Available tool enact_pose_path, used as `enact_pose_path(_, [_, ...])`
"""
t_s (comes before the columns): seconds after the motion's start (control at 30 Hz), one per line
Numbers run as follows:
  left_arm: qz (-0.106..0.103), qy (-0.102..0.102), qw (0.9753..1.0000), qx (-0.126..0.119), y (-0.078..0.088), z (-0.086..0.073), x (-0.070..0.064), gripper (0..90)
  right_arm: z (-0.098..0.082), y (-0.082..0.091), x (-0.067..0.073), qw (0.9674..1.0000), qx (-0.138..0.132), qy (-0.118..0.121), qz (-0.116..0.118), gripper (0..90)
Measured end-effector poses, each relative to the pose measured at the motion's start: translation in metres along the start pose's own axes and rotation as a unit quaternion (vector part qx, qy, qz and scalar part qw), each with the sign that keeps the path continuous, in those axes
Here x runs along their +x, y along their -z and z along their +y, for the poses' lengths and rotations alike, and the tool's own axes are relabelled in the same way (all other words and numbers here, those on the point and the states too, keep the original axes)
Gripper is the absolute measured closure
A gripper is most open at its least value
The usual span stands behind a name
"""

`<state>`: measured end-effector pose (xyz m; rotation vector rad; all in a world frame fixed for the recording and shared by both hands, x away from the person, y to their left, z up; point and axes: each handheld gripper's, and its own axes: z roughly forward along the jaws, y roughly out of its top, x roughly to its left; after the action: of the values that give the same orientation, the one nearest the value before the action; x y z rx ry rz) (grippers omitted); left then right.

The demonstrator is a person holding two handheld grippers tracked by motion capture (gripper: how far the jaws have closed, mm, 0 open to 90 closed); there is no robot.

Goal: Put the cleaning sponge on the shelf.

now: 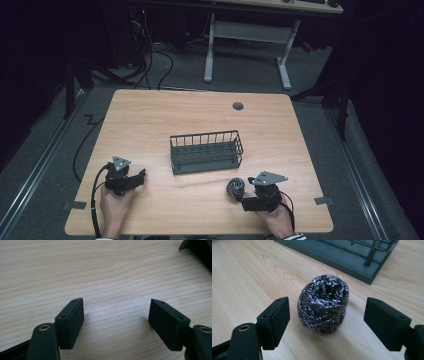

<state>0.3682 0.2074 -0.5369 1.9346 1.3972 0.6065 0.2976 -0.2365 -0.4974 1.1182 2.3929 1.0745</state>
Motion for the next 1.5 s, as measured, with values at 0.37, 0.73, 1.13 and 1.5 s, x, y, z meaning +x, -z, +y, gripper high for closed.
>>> enact_pose_path(0.37, [0.000,0.000,1.0000,0.000,0.000,0.000,0.000,28.9,0.003,-0.021,0.003,0.9997,0.022,0.003,0.003,21.1])
enact_pose_path(0.73, [-0.001,0.000,1.0000,0.000,0.000,0.000,0.000,28.9,0.003,-0.029,0.004,0.9995,0.031,0.003,-0.003,33.8])
enact_pose_path(1.13, [-0.001,0.000,1.0000,0.000,0.000,0.000,0.000,28.8,0.005,-0.020,0.003,0.9998,0.019,0.006,-0.001,36.1])
enact_pose_path(1.5, [0.000,-0.001,1.0000,0.000,0.000,0.000,0.000,28.7,0.022,0.006,-0.005,1.0000,-0.008,0.001,-0.004,36.5])
